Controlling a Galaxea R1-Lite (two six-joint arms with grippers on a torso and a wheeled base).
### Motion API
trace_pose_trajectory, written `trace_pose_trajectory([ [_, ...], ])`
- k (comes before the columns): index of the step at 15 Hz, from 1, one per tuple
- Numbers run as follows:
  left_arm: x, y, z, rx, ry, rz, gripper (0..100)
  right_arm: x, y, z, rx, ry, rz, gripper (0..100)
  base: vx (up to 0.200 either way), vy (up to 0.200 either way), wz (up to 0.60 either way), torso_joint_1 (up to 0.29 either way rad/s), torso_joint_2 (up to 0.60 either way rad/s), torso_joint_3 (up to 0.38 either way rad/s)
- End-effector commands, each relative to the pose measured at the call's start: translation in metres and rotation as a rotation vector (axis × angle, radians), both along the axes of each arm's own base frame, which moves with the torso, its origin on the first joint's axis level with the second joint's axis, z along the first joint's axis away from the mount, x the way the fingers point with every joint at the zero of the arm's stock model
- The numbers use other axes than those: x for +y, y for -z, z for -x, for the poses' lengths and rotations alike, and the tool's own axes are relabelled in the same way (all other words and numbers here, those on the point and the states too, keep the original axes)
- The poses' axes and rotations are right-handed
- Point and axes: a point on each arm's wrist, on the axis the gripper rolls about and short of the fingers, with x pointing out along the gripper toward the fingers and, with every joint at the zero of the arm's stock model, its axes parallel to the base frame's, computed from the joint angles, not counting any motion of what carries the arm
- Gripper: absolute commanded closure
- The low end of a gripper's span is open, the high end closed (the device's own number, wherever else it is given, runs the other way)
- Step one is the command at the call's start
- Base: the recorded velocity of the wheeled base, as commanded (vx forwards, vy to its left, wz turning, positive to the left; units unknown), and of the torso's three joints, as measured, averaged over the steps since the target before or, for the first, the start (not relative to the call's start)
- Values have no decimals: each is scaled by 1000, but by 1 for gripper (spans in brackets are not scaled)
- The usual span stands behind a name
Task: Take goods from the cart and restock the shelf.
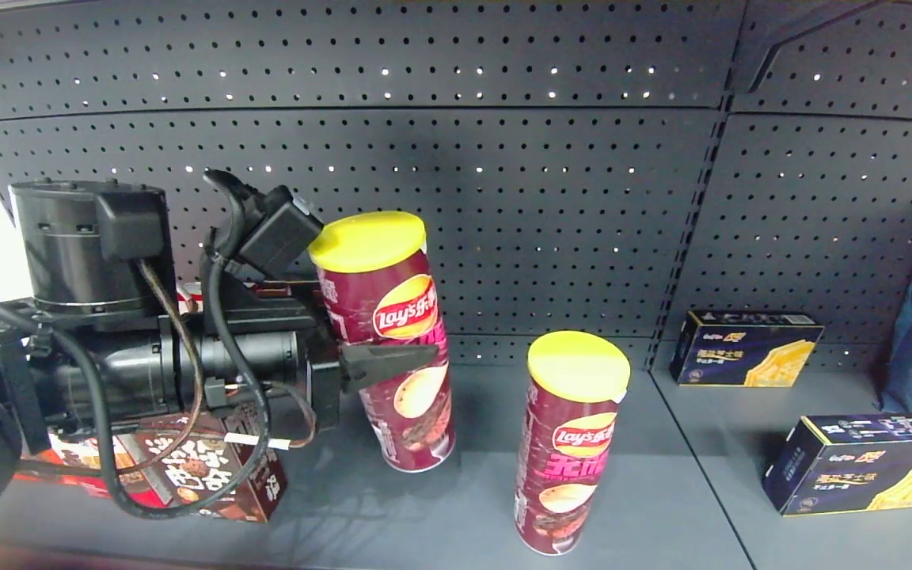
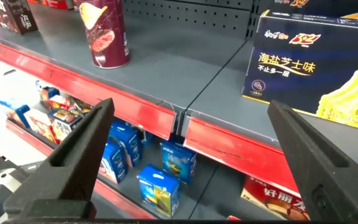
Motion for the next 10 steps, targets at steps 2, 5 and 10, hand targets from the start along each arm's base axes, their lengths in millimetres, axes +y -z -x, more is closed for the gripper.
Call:
trace_pose_trajectory([
  [2, -2, -5, -31, 13, -4, 2, 100, 0, 0, 0, 1, -1, 1, 0, 0, 0, 0, 0, 0, 0],
  [5, 1, 3, -60, 6, 39, -46, 100, 0, 0, 0, 1, -1, 1, 0, 0, 0, 0, 0, 0, 0],
  [10, -16, 28, -100, -29, 91, -100, 100, 0, 0, 0, 1, -1, 1, 0, 0, 0, 0, 0, 0, 0],
])
